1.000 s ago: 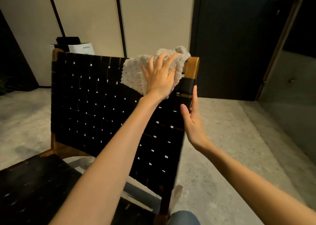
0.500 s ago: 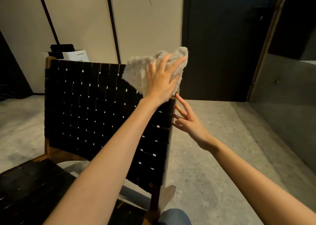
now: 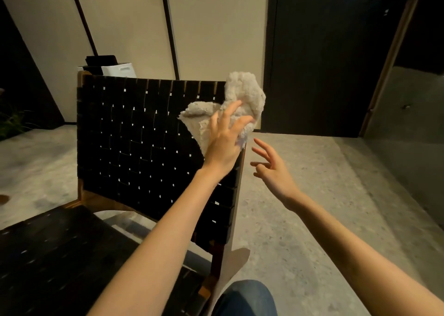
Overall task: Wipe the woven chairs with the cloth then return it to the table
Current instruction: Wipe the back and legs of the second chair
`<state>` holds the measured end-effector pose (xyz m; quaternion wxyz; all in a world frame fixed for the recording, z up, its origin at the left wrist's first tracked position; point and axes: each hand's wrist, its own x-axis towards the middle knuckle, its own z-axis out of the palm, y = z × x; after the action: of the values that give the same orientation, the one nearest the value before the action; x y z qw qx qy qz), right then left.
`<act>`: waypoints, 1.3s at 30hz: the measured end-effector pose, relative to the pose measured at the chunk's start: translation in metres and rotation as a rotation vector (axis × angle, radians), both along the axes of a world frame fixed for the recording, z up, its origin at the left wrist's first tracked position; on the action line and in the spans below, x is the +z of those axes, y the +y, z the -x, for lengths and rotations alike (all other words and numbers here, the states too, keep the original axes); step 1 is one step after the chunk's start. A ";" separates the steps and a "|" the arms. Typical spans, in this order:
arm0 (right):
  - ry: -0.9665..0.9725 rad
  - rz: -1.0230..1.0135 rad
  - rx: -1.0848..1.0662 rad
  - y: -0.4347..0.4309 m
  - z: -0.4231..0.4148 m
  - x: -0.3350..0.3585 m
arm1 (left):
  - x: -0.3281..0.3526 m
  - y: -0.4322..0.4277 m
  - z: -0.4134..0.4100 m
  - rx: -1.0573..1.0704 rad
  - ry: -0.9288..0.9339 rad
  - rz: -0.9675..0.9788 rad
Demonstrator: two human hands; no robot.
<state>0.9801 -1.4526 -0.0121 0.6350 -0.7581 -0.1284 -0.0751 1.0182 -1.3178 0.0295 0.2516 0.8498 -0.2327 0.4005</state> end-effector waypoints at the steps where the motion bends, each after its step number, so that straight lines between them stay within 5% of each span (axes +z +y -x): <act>1: 0.000 -0.012 -0.055 -0.001 0.000 -0.004 | -0.014 0.004 0.007 0.006 0.029 -0.020; 12: -0.032 0.020 -0.160 0.006 0.020 -0.060 | -0.153 0.034 0.091 0.127 0.317 -0.080; 17: -0.030 0.059 -0.142 0.012 0.036 -0.084 | -0.204 0.048 0.128 0.176 0.620 -0.139; 20: -0.017 0.092 -0.111 0.014 0.046 -0.097 | -0.224 0.052 0.149 0.229 0.835 -0.115; 25: -0.034 0.203 0.024 0.018 0.059 -0.111 | -0.219 0.054 0.163 0.206 0.904 -0.194; 34: -0.409 0.798 0.453 0.045 0.082 -0.149 | -0.176 0.101 0.197 0.173 1.025 -0.133; 39: -0.272 0.956 0.500 0.087 0.087 -0.172 | -0.190 0.125 0.208 0.232 1.119 -0.152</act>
<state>0.8927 -1.3660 -0.1843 0.1967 -0.8917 -0.4050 0.0473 0.8102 -1.1929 -0.1607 0.2291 0.9680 0.0022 -0.1028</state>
